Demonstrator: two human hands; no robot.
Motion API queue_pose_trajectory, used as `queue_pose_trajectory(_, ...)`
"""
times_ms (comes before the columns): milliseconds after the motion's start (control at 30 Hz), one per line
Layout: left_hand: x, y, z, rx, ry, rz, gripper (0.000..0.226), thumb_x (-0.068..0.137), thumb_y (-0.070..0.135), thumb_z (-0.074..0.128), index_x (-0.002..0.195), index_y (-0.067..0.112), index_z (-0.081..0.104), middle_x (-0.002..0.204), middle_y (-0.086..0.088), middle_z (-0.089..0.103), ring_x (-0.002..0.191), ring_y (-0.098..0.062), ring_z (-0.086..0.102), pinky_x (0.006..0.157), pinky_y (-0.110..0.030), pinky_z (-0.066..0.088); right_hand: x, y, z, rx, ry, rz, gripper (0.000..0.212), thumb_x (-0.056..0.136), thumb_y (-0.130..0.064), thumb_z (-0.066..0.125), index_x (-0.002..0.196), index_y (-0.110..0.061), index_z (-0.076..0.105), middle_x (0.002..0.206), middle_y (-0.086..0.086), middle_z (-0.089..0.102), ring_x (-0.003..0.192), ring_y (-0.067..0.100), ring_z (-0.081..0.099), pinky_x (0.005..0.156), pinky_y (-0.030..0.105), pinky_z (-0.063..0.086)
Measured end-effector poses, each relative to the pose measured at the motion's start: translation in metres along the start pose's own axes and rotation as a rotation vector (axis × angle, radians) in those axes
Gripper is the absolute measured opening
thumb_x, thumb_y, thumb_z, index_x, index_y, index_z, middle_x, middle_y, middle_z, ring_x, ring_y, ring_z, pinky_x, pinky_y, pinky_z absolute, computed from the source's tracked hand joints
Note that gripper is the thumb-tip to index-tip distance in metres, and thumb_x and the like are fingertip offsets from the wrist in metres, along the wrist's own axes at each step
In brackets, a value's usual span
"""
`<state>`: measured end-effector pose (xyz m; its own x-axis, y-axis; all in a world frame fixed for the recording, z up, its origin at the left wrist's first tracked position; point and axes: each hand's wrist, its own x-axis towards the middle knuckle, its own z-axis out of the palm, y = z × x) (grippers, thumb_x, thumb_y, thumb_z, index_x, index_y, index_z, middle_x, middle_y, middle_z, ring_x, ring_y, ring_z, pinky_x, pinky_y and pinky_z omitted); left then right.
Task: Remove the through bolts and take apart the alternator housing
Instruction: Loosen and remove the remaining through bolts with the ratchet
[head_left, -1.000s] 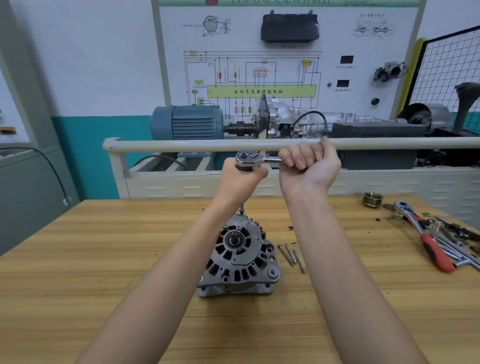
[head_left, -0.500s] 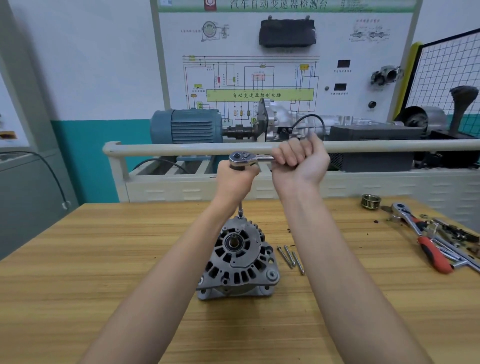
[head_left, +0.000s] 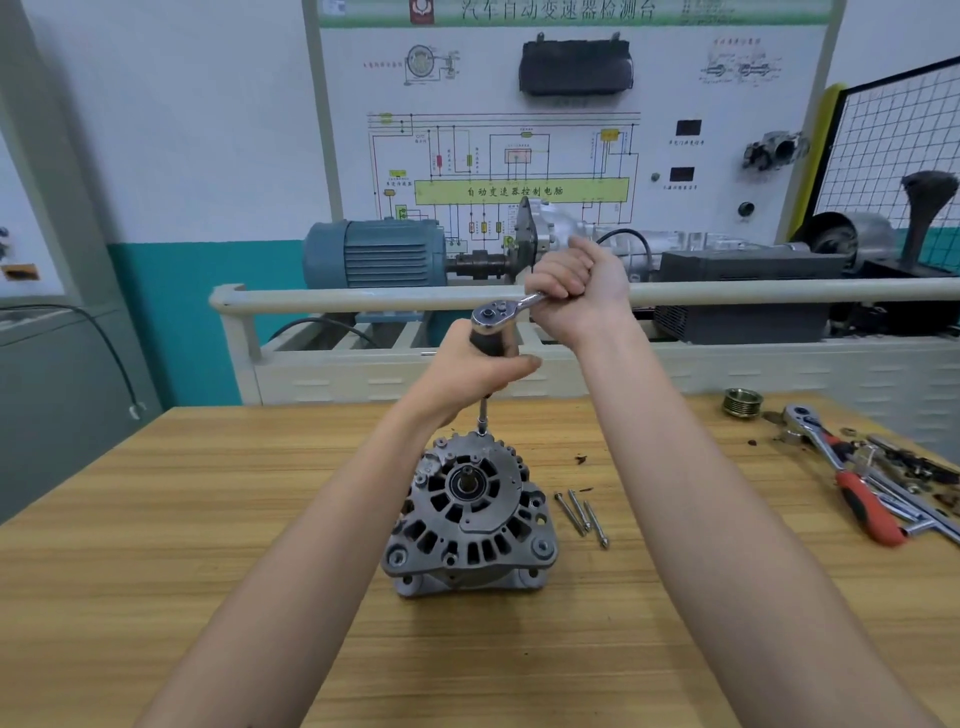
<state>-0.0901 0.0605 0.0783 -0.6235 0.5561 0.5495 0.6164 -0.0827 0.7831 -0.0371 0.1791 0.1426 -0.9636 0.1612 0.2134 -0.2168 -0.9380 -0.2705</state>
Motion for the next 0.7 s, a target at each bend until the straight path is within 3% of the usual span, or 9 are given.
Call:
queue_pose_trajectory(233, 0.007, -0.006, 0.014, 0.001, 0.238, 0.063, 0.044, 0.08, 0.002, 0.071, 0.049, 0.015, 0.042, 0.037, 0.013, 0.041, 0.039, 0.0, 0.034, 0.044, -0.012, 0.031, -0.051, 0.036, -0.022, 0.016, -0.016, -0.564, 0.055, 0.101, -0.016, 0.032, 0.045, -0.019, 0.031, 0.042, -0.003, 0.023, 0.037, 0.013, 0.021, 0.04, 0.024, 0.027)
queue_pose_trajectory(300, 0.007, -0.006, 0.017, 0.023, 0.243, 0.066, 0.045, 0.08, 0.005, 0.072, 0.048, 0.016, 0.042, 0.037, 0.013, 0.04, 0.039, 0.0, 0.034, 0.043, -0.011, 0.03, -0.056, 0.038, -0.021, 0.003, -0.015, -0.615, 0.056, 0.1, -0.014, 0.032, 0.045, -0.019, 0.031, 0.043, -0.003, 0.023, 0.038, 0.014, 0.021, 0.041, 0.024, 0.028)
queue_pose_trajectory(400, 0.003, -0.006, 0.01, 0.024, 0.186, 0.04, 0.043, 0.08, 0.009, 0.073, 0.049, 0.017, 0.044, 0.039, 0.012, 0.042, 0.04, -0.002, 0.037, 0.045, -0.013, 0.033, -0.041, 0.023, -0.011, 0.002, 0.026, -0.462, 0.061, 0.1, -0.017, 0.033, 0.04, -0.02, 0.032, 0.04, -0.005, 0.021, 0.034, 0.011, 0.019, 0.036, 0.021, 0.022)
queue_pose_trajectory(567, -0.001, 0.0, -0.006, 0.0, -0.02, -0.021, 0.038, 0.075, 0.014, 0.074, 0.045, 0.021, 0.052, 0.044, -0.002, 0.05, 0.044, -0.016, 0.043, 0.048, -0.023, 0.038, -0.001, 0.0, 0.005, -0.046, 0.021, 0.014, 0.054, 0.099, -0.018, 0.036, 0.045, -0.018, 0.029, 0.036, -0.007, 0.023, 0.026, 0.008, 0.021, 0.033, 0.016, 0.016)
queue_pose_trajectory(700, 0.004, -0.002, 0.005, -0.104, 0.086, -0.068, 0.045, 0.08, -0.003, 0.065, 0.049, 0.015, 0.038, 0.04, 0.004, 0.033, 0.039, -0.015, 0.028, 0.045, -0.024, 0.025, 0.003, -0.001, 0.005, -0.046, 0.015, 0.016, 0.046, 0.099, -0.017, 0.036, 0.053, -0.021, 0.027, 0.035, -0.007, 0.024, 0.025, 0.008, 0.021, 0.033, 0.016, 0.015)
